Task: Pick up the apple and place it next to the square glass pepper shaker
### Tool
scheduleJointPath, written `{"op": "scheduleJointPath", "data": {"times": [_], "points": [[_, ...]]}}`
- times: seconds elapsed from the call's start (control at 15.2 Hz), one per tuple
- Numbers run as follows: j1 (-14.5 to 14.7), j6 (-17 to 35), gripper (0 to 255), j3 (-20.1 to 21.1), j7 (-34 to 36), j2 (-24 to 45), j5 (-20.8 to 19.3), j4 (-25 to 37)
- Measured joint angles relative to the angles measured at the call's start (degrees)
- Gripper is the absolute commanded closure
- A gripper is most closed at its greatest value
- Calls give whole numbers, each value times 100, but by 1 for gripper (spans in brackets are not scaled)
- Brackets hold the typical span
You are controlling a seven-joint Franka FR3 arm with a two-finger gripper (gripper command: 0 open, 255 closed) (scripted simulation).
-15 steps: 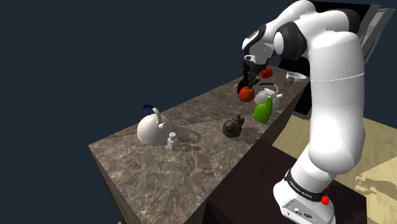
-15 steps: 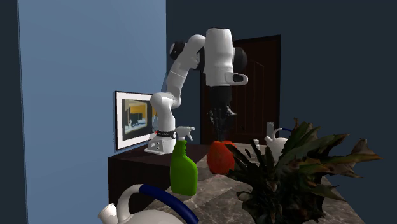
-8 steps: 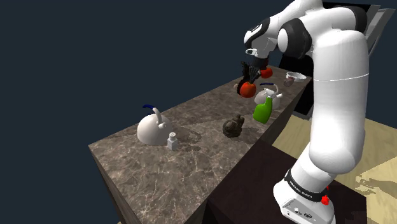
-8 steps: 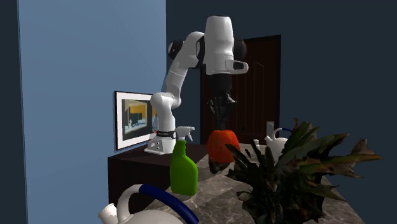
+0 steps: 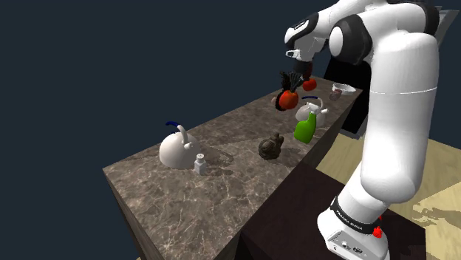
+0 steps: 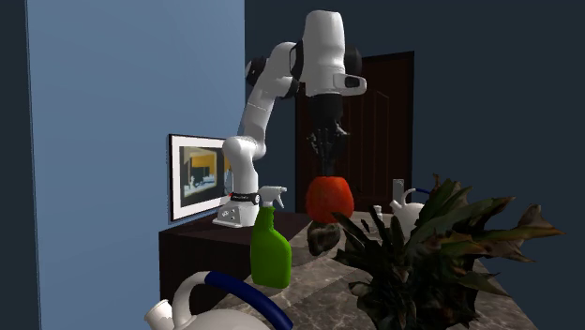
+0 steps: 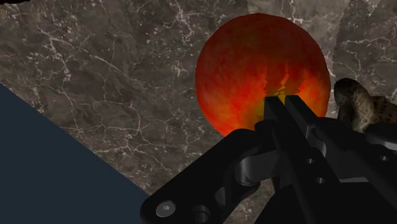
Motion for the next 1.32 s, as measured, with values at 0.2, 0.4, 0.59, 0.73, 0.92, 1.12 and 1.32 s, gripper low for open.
{"op": "scheduleJointPath", "data": {"times": [0.2, 0.4, 0.59, 0.73, 0.92, 1.12, 1.32], "points": [[564, 250, 255, -88, 461, -532, -367, -603], [1077, 437, 255, -128, 1014, -1099, -807, -1131], [1461, 563, 255, -61, 1578, -1525, -1164, -1500], [1704, 664, 255, 36, 2011, -1831, -1420, -1783], [1973, 801, 255, 230, 2631, -2271, -1788, -2201], [2177, 867, 255, 480, 3202, -2559, -2016, -2466], [2347, 911, 255, 771, 3783, -2869, -2238, -2749]]}}
